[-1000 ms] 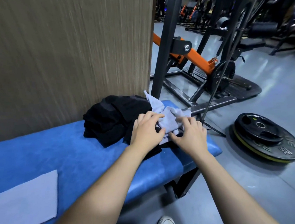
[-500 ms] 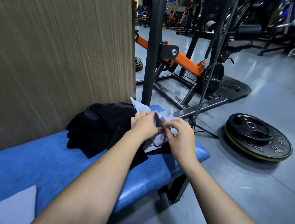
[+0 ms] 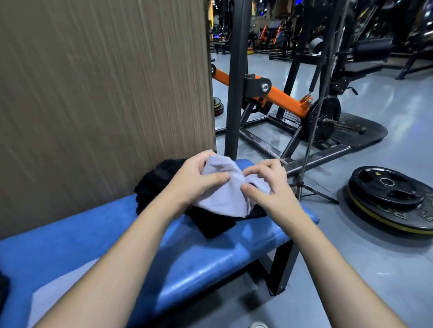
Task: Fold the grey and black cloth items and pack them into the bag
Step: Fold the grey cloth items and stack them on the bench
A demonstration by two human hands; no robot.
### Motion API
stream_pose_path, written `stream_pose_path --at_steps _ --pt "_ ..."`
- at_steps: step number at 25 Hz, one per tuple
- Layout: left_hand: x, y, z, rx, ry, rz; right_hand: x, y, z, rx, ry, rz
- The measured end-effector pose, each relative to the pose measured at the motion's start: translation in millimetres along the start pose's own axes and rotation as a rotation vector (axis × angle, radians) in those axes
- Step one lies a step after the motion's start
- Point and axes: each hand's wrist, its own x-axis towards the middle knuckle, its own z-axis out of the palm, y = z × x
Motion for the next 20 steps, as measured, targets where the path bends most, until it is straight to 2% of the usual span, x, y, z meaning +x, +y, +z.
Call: stream_pose_path --at_steps 4,8,11,14,17,20 --pt "-58.1 27.7 -46.3 -0.125 0.038 -0.063 -18.6 -25.7 33.7 0.402 -0.396 0.094" --pt "-113.1 37.1 -84.9 -0.186 -0.003 -0.148 -30.2 -45.5 79.5 0.413 -0.582 0.077" --pt "-146.5 36.3 -108.1 -0.269 -0.040 -0.199 -32.8 -67.6 105.2 0.559 -0.761 0.128" --pt "-179.2 31.9 -133.4 -0.330 0.053 -0.219 -38.1 -80.3 137.1 0.539 -0.929 0.183" --pt "-209.1 15.8 -160.0 -0.275 0.246 -0.252 -35.2 -83.9 156.0 0.466 -0.979 0.204" --pt "-234.9 -13.6 -176.8 -0.093 0.420 -0.318 -28.4 -76.5 152.6 0.483 -0.874 0.290"
